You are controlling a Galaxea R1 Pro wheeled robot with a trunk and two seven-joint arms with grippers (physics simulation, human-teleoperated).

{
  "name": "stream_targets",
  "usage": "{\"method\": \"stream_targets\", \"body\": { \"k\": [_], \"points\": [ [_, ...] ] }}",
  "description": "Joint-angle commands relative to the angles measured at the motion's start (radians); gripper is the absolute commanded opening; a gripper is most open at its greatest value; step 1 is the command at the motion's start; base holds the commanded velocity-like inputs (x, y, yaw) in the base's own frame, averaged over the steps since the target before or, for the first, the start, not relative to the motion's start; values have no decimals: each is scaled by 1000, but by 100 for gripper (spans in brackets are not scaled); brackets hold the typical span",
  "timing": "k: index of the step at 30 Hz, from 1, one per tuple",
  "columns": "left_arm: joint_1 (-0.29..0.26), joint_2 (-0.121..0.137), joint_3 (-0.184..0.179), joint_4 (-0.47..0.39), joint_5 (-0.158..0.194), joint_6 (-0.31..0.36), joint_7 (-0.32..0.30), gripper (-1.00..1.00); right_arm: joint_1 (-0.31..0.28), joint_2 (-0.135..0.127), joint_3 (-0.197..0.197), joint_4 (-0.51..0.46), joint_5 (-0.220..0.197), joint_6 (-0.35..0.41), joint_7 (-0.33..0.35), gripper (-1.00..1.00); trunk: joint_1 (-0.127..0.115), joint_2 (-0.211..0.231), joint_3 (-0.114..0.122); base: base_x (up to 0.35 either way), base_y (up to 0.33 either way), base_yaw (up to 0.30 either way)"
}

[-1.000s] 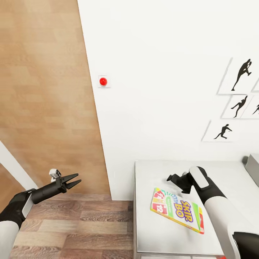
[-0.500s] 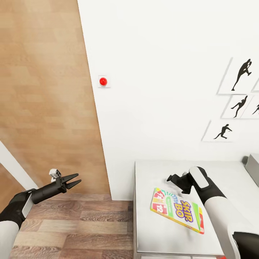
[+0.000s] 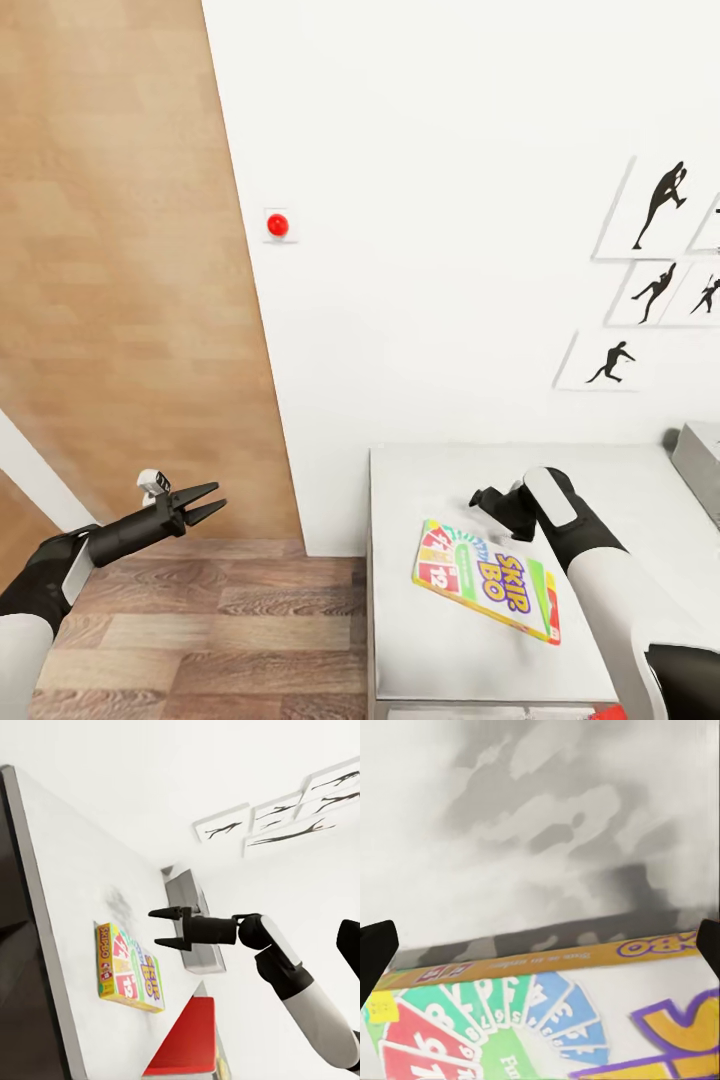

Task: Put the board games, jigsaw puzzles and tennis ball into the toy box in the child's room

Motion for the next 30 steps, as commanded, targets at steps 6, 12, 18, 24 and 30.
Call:
{"method": "stream_targets", "body": {
  "k": [6,12,18,24,30],
  "points": [
    [-1,0,1,0,-1,11,-4,100,-2,0,-2,34,12,-31,-8,100,1,-2,-7,0,0,-150],
    [-1,0,1,0,-1,11,-4,100,-1,0,-1,39,15,-35,-8,100,1,-2,-12,0,0,-216],
    [-1,0,0,0,-1,11,-3,100,-1,0,-1,40,16,-35,-8,100,1,-2,-17,0,0,-244],
    [-1,0,0,0,-1,11,-4,100,-1,1,-1,40,16,-36,-8,100,1,-2,-21,0,0,-250],
    [-1,0,1,0,-1,11,-4,100,-1,0,-1,41,17,-36,-8,100,1,-2,-23,0,0,-110]
  ]
}}
